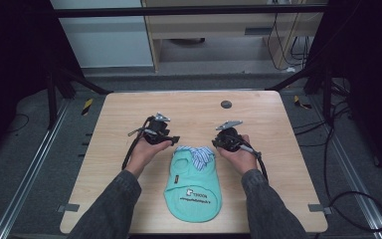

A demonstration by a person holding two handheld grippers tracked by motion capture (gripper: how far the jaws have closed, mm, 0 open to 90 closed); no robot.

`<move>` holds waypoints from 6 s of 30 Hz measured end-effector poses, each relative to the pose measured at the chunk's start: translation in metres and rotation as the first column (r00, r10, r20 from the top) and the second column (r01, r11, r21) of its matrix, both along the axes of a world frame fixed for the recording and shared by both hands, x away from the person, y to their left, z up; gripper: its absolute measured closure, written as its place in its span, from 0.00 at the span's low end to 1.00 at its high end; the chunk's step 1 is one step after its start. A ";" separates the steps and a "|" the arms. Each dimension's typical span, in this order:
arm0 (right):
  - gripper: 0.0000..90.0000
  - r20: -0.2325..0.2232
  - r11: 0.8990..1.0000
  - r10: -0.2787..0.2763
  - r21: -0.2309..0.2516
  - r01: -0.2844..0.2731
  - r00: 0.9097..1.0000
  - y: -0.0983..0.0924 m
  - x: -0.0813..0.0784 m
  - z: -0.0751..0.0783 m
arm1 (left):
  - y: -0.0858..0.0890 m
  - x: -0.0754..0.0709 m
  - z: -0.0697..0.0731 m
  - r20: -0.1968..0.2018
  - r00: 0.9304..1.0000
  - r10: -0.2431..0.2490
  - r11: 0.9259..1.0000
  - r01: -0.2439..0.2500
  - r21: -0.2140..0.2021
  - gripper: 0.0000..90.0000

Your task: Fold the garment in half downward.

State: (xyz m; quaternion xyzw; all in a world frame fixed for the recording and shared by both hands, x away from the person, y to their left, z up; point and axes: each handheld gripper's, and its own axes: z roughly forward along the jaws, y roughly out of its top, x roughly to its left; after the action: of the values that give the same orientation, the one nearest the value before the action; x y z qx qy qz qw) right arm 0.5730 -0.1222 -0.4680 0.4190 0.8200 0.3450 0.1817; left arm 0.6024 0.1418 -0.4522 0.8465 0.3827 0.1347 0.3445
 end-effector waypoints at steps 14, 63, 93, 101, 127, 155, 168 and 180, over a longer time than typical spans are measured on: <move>0.67 -0.086 1.000 0.006 0.028 -0.004 0.996 0.017 0.000 -0.023 | -0.004 -0.004 -0.036 -0.076 0.997 -0.033 0.999 0.034 0.015 0.46; 0.93 -0.041 0.982 0.180 -0.042 -0.182 0.983 0.023 -0.022 0.029 | -0.003 -0.038 0.013 0.020 0.990 -0.136 0.990 0.137 -0.031 0.94; 0.94 -0.020 0.973 0.219 -0.070 -0.220 0.975 0.020 -0.007 0.072 | -0.006 -0.023 0.055 0.066 0.983 -0.174 0.985 0.173 0.008 0.94; 0.94 -0.003 0.975 0.213 -0.063 -0.213 0.977 0.015 -0.001 0.077 | -0.011 -0.017 0.061 0.080 0.981 -0.175 0.984 0.175 0.012 0.94; 0.94 0.085 0.971 0.222 -0.111 -0.212 0.971 0.012 -0.008 0.081 | -0.017 -0.024 0.072 0.143 0.969 -0.201 0.979 0.191 0.076 0.94; 0.94 0.119 0.968 0.222 -0.143 -0.204 0.968 0.033 0.022 0.097 | 0.001 -0.002 0.088 0.188 0.971 -0.144 0.989 0.136 0.054 0.94; 0.94 0.136 0.952 0.251 -0.212 -0.220 0.958 0.040 0.002 0.081 | 0.000 -0.016 0.071 0.223 0.964 -0.144 0.989 0.135 0.055 0.94; 0.94 0.155 0.951 0.269 -0.199 -0.237 0.951 0.035 -0.014 0.072 | 0.003 -0.035 0.058 0.239 0.959 -0.155 0.988 0.150 0.040 0.94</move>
State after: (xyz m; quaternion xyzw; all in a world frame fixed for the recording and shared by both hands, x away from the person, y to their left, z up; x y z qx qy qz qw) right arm 0.5594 -0.0875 -0.3958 0.2593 0.8747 0.3275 0.2460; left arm 0.5678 0.1448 -0.3939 0.8546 0.2701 0.2137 0.3887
